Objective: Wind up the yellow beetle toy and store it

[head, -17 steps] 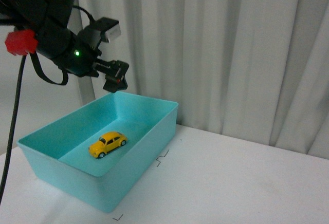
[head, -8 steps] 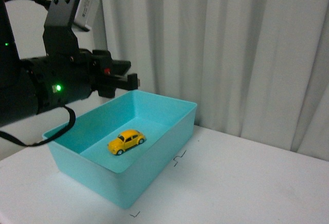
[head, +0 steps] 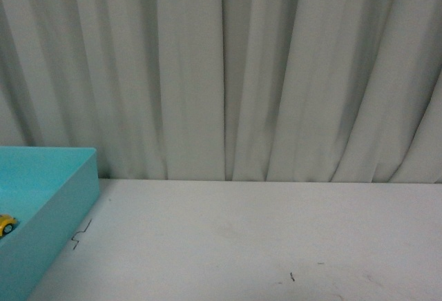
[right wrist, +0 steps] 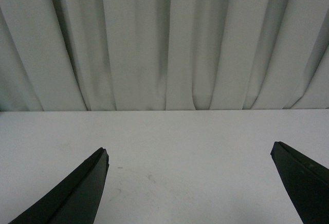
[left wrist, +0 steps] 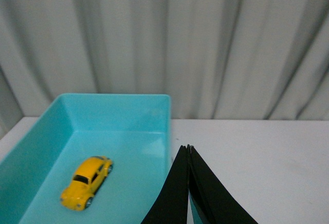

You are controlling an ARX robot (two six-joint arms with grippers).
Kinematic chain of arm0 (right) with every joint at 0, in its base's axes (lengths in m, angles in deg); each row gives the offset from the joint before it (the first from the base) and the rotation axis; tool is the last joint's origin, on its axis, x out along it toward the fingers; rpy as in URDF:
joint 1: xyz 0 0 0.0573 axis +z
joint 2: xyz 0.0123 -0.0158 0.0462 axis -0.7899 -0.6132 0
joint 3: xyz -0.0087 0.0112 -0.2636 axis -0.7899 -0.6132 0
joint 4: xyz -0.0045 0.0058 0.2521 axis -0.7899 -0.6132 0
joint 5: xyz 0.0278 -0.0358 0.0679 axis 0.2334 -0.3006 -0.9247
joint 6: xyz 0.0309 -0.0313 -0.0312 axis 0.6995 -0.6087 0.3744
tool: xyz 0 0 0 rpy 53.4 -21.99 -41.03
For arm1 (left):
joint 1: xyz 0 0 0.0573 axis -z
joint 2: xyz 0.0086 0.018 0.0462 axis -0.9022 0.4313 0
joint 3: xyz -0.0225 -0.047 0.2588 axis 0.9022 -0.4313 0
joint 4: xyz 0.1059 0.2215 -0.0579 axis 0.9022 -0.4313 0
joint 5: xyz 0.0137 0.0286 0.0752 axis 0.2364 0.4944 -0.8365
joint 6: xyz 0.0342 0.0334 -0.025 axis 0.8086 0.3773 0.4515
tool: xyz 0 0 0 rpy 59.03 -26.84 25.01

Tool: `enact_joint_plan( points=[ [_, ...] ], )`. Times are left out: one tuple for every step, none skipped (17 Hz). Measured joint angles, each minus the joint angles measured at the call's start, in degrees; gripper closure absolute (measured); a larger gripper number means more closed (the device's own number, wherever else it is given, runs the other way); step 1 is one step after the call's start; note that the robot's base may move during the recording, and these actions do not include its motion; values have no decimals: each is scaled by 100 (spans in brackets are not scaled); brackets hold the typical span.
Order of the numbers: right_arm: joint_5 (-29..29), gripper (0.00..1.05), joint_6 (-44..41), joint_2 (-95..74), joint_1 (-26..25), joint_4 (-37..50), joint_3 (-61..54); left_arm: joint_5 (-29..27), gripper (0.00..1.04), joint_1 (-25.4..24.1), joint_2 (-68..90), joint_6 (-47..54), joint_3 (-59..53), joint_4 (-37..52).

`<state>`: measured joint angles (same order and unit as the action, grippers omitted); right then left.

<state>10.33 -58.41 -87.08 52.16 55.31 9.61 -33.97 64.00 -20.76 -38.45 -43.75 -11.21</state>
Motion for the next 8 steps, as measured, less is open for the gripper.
enact_joint_plan(
  points=[
    [-2, 7, -2, 0, 0, 0, 0, 15, 103, 90, -280, 2, -114, -146],
    [0, 7, 0, 0, 0, 0, 0, -39, 103, 61, -466, 0, -184, -254],
    [-2, 7, 0, 0, 0, 0, 0, -63, 103, 35, -649, 0, -348, -190],
    [-4, 7, 0, 0, 0, 0, 0, -59, 103, 37, -702, 0, -505, -114],
    [0, 7, 0, 0, 0, 2, 0, -59, 103, 37, -914, 0, -651, -417],
    [0, 7, 0, 0, 0, -2, 0, -59, 103, 42, -1255, 0, -693, -632],
    [0, 7, -2, 0, 0, 0, 0, -59, 103, 42, -1615, 0, -693, -870],
    [-2, 7, -2, 0, 0, 0, 0, -59, 103, 42, -1869, 0, -702, -1097]
  ],
)
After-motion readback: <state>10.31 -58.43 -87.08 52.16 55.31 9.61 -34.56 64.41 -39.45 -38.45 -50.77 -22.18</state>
